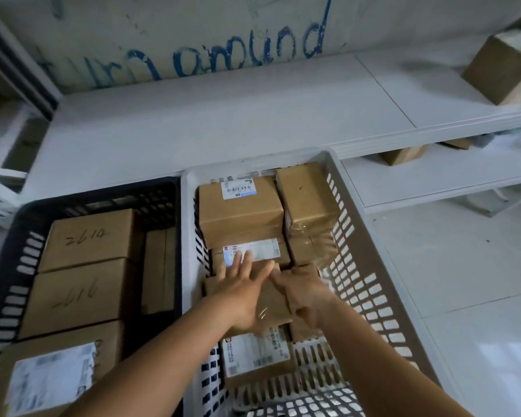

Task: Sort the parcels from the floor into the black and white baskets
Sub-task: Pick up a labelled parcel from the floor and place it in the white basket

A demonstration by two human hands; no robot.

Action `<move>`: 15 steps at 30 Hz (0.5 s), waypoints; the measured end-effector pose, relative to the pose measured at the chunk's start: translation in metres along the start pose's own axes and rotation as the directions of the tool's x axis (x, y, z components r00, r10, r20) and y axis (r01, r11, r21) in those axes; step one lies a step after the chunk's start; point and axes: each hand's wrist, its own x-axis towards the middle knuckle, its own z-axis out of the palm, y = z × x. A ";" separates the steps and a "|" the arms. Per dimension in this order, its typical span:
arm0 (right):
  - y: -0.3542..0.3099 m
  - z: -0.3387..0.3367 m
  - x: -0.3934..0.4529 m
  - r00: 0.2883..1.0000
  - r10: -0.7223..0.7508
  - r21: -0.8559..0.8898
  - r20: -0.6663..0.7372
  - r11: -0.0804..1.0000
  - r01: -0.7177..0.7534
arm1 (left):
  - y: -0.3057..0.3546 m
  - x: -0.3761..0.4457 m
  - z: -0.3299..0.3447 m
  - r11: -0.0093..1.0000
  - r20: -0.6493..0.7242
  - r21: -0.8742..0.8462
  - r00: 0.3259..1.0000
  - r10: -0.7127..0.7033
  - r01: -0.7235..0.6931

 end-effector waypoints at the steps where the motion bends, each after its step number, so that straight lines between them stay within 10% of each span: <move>1: 0.005 0.005 -0.002 1.000 0.016 -0.021 0.014 1.000 -0.015 | -0.003 0.002 0.008 1.000 0.010 0.025 1.000 -0.008 0.008; 15: -0.021 0.031 0.000 0.976 -0.181 0.120 -0.118 0.973 0.195 | -0.022 0.008 -0.029 0.998 -0.246 0.059 0.968 0.052 -0.038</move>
